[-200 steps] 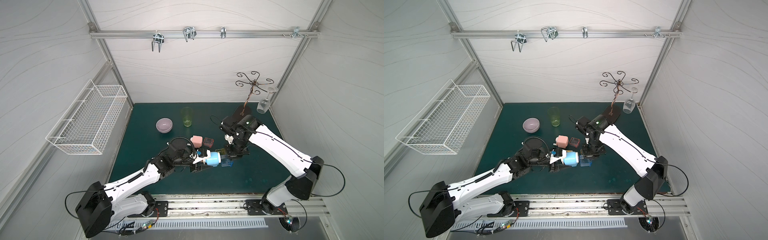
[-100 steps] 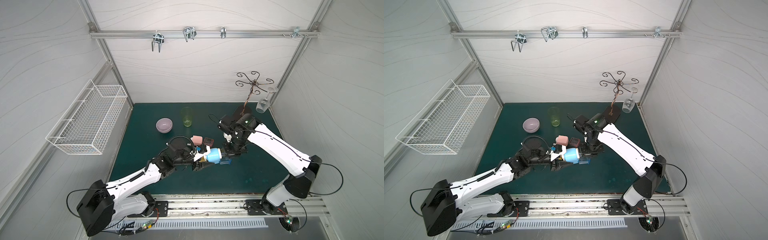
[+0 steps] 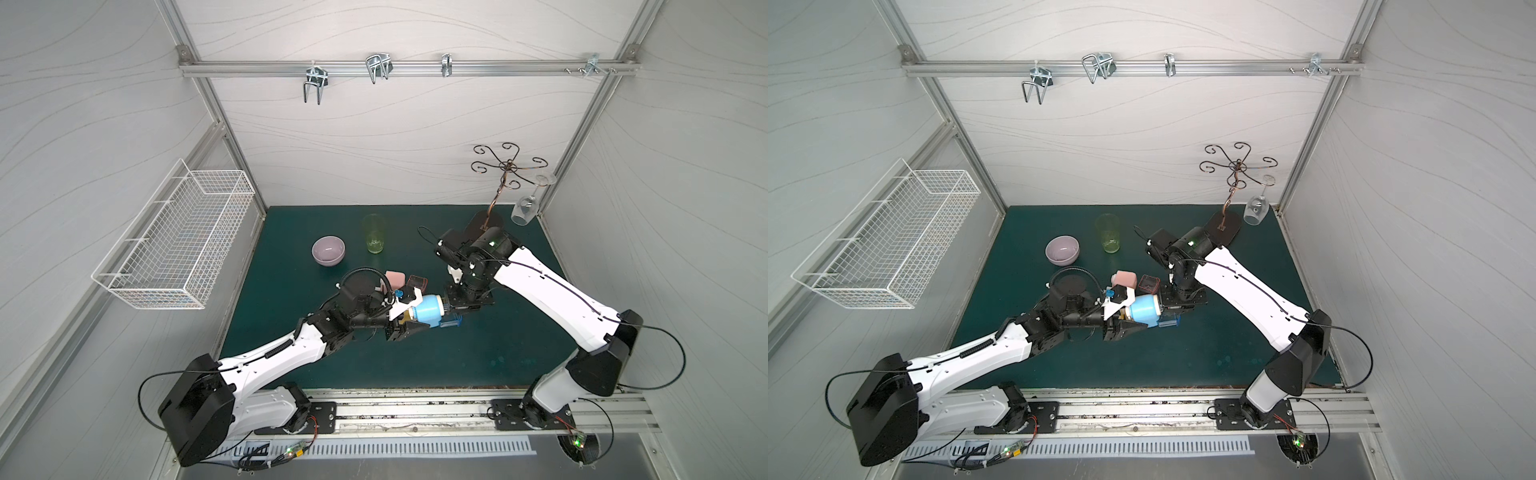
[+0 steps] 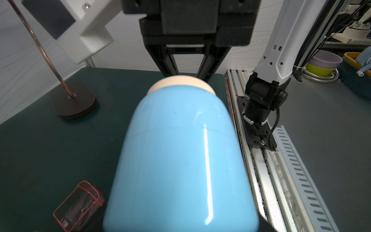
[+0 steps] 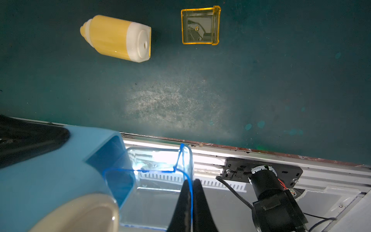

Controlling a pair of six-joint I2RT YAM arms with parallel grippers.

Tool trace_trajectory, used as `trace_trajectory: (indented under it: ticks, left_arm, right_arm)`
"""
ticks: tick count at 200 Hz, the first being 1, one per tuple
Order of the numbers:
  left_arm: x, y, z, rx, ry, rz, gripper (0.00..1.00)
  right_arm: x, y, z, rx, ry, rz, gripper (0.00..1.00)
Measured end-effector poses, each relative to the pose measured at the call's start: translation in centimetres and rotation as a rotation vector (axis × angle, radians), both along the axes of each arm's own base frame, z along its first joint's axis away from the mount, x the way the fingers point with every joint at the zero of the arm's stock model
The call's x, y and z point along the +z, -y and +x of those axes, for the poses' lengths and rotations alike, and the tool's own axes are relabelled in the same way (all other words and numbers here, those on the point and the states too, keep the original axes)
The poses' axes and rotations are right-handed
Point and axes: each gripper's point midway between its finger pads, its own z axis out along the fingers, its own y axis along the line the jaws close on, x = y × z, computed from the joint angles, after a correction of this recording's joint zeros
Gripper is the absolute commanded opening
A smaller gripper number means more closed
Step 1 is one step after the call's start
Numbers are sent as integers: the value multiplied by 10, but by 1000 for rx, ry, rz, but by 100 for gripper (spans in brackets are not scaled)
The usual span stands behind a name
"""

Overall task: Put the tray back into the pencil sharpener
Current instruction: Close the container of the pencil sharpener.

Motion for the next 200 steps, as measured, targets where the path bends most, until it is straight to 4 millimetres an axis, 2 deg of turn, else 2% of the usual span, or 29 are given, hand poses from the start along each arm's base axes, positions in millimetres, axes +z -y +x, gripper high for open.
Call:
trace_trajectory:
  ticks: [67, 131, 172, 200]
  left_arm:
    - [-8, 2, -1, -5, -49, 11, 0]
    - [-12, 1, -4, -37, 10, 38, 0]
    - [-13, 0, -4, -44, 32, 68, 0]
    - [-17, -1, -7, -48, 1, 94, 0]
  right_arm:
    - [-14, 0, -2, -25, -1, 67, 3]
    - [-17, -3, -4, -21, -37, 70, 4]
    - [-18, -6, -3, -30, -41, 81, 4]
    - [-26, -9, -3, -37, -39, 105, 1]
